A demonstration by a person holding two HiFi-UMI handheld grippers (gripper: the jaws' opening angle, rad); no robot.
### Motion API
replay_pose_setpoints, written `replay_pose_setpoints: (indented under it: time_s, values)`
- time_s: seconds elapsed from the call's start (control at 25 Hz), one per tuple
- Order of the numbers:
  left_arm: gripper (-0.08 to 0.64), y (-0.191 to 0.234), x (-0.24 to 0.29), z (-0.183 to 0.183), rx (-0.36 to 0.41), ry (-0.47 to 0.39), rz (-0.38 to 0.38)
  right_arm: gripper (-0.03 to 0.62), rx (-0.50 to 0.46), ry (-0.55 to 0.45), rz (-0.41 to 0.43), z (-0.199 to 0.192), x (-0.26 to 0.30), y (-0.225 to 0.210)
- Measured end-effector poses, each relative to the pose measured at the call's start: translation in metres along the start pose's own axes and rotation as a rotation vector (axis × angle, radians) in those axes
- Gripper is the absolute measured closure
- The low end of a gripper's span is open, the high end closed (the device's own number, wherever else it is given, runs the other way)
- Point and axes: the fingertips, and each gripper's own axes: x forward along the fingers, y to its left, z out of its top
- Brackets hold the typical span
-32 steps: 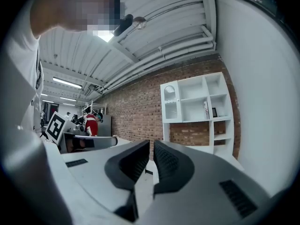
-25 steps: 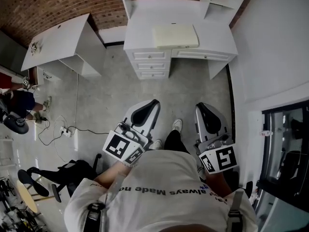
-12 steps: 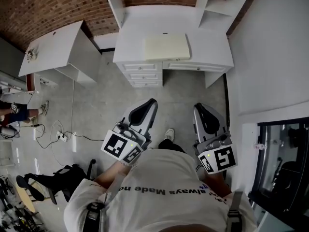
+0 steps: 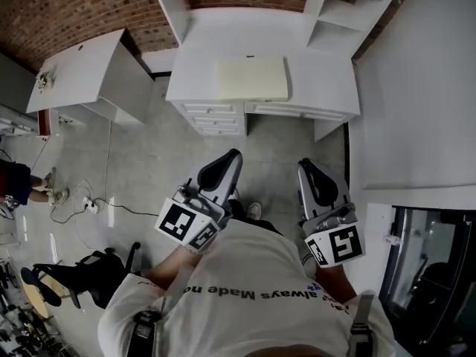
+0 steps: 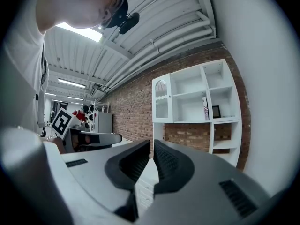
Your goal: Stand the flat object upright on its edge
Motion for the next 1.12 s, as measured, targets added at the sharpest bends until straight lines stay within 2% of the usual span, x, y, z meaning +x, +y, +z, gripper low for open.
replay_pose_setpoints:
  time_s: [0.24, 0.48, 1.12]
  values:
    - [0.535, 0.026, 0.027, -0.001, -0.006, 0.000, 0.013, 0.561, -0.025, -0.001, 0.006, -0.002, 0.032, -0.021]
    - [0.535, 0.070, 0.063, 0.004, -0.016, -0.002, 0.013, 0.561, -0.030, 0.013, 0.020, -0.005, 0.084, -0.041]
    - [0.535, 0.229, 0.163, 0.059, -0.019, -0.009, 0.003, 0.561, -0.080, 0.020, 0.017, 0.025, 0.274, -0.096]
